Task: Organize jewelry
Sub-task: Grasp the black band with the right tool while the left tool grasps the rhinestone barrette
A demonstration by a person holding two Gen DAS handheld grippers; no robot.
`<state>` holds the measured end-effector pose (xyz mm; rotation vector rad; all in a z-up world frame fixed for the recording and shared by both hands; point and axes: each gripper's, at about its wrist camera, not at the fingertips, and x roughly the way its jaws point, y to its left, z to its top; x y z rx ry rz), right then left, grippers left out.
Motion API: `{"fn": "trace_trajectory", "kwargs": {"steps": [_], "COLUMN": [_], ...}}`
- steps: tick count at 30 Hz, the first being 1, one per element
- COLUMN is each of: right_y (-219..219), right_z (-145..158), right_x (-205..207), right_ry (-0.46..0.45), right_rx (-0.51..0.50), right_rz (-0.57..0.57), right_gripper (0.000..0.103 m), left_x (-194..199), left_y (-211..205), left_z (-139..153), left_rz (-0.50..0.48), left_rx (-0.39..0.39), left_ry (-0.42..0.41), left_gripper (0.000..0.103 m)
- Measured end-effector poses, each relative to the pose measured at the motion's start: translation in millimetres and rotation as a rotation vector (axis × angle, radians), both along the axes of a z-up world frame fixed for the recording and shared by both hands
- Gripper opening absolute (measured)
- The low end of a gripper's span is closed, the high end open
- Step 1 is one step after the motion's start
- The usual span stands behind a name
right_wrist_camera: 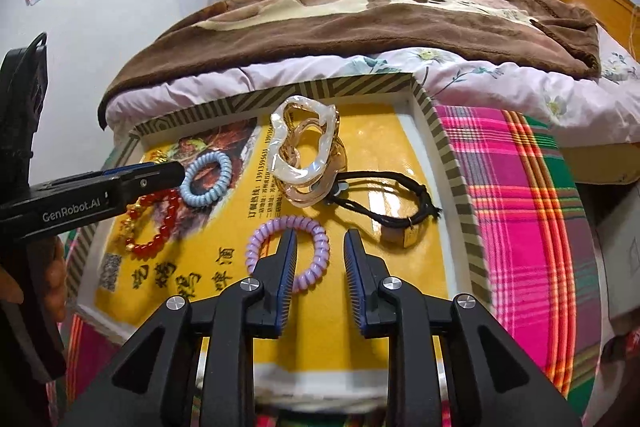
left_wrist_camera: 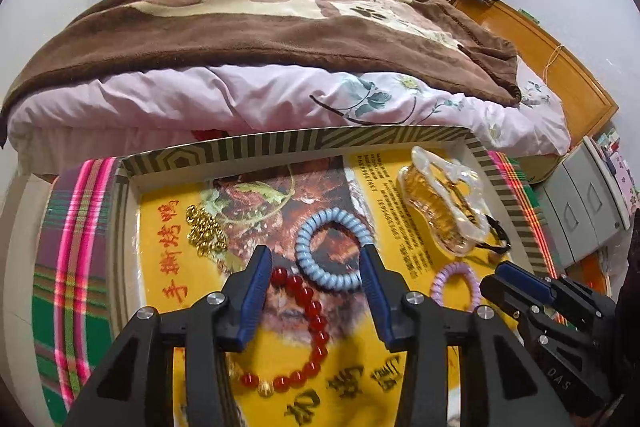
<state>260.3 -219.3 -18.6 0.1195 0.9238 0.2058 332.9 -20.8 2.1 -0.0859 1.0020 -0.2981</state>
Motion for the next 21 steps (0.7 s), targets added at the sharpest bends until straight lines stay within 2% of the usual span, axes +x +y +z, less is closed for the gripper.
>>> {"fn": "trace_trajectory", "kwargs": {"steps": [3, 10, 13, 21], "right_y": [-4, -18, -27, -45], "right_z": [10, 37, 45, 41], "right_x": [-13, -53, -71, -109], "right_ry": [-0.021, -0.075, -0.09, -0.087], "right_rx": [0.017, 0.058, 0.074, 0.068], "right_rz": [0.001, 0.015, 0.022, 0.04], "right_gripper": [0.025, 0.026, 0.026, 0.026], "left_x": [-17, -67, -90, -148], "left_y": [2, 16, 23, 32], "left_z": [11, 42, 53, 56], "left_rz": [-0.008, 0.0, 0.011, 0.002], "left_rx": [-0.003, -0.045, -0.063, -0.08], "left_ry": [-0.02, -0.087, -0.114, -0.128], "left_gripper": [0.052, 0.053, 0.057, 0.06]}}
